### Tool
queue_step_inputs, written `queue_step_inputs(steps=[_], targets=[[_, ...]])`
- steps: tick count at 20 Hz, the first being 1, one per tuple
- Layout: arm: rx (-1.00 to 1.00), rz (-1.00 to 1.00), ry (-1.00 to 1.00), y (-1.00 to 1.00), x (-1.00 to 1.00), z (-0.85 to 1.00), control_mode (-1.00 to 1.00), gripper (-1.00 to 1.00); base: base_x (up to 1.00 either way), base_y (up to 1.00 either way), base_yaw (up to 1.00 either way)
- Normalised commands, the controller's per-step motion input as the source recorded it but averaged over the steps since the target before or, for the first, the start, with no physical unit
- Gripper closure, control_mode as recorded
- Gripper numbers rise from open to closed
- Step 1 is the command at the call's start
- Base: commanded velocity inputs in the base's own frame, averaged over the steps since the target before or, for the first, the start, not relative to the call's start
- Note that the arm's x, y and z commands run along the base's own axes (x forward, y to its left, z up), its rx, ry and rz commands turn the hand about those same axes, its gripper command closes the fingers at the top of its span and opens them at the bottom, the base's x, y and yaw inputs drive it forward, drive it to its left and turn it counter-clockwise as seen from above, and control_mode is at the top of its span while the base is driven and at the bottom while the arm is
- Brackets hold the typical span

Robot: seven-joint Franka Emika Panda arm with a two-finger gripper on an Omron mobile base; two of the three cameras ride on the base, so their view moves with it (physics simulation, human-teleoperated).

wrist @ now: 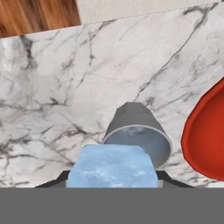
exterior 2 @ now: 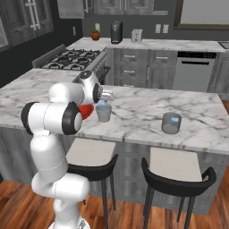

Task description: There are four ice cubes in the ice bowl. Place two ice cubes in each glass of water.

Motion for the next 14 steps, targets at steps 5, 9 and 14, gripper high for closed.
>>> queue_step_inputs(steps=[5, 9, 14], targets=[[0.00, 0.00, 0.00, 0.08, 0.00, 0.00, -1.00, 1.00, 0.00, 0.00, 0.00], [0.00, 0.00, 0.00, 0.00, 0.00, 0.00, -1.00, 1.00, 0.00, 0.00, 0.00], [0.02, 0.06, 0.00, 0.00, 0.00, -0.04, -1.00, 1.00, 0.00, 0.00, 0.00]])
